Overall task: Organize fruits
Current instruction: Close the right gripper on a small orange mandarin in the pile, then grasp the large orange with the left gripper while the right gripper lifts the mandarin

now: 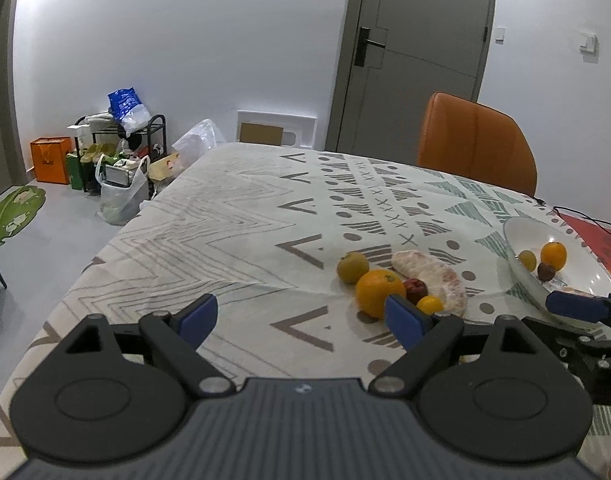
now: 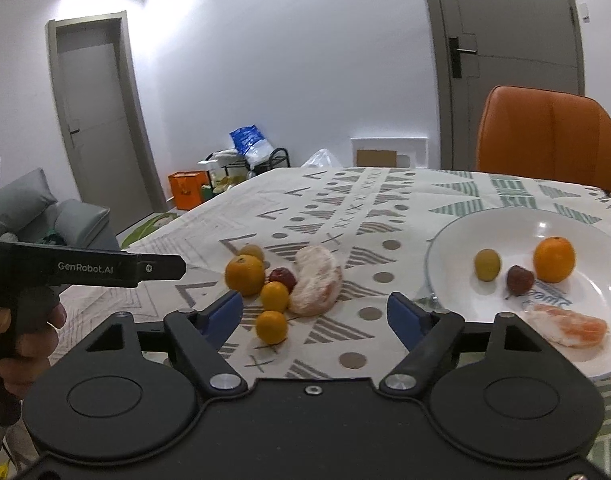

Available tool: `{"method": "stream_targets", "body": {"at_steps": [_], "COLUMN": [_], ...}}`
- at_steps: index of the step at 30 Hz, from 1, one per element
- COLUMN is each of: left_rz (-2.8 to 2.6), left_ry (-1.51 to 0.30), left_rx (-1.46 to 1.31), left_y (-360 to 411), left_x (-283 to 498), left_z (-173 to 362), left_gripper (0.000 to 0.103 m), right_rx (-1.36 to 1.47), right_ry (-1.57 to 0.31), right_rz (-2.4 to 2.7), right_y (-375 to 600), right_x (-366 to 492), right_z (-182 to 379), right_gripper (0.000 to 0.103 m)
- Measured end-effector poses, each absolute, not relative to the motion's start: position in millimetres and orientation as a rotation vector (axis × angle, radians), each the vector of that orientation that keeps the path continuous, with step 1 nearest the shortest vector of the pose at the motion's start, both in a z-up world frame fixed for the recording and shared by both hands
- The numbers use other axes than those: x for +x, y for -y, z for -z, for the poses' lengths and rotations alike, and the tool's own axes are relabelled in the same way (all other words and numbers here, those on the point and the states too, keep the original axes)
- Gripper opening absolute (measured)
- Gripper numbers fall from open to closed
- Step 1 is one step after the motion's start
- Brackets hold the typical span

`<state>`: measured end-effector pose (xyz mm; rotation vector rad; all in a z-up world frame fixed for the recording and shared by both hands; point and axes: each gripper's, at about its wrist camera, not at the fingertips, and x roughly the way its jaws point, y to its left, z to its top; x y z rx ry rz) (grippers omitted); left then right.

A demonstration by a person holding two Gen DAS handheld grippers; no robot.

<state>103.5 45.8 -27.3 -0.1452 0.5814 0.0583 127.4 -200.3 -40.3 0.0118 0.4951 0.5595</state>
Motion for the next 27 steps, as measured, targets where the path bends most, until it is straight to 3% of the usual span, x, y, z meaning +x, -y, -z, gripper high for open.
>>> {"method": "stream_targets", "body": {"at_steps": [11,19,22,23,27], "left_rz": [-0.077,-0.077,-0.071,-0.068,-0.05], "left_ry": [-0.592,-0.595,-0.598,-0.599,-0.601], "left_rx": [-0.165,-0.17,-0.173,-0.171,-0.154], "left_y": [-59,-62,-60,-59,-51], "left_x": [102,105,108,109,114], "left_z": [33,35,36,36,37], "left_gripper": [0.089,0.089,0.089,0.089,0.089], "right_rx": [0.003,0.009,0.003,0.003,0.002], "right_ry": [-0.566,-0.604,-0.618,-0.631,-0.63], "right_rz": [-0.615,-0.623,-0.627,-0.631,-0.634], "right_y": [177,169,166,165,165], "right_x": [137,145,148,149,149], "right_z": [51,59,63,65,65], "right_gripper": [0.057,0.053,0.036,0.025,0.021]}}
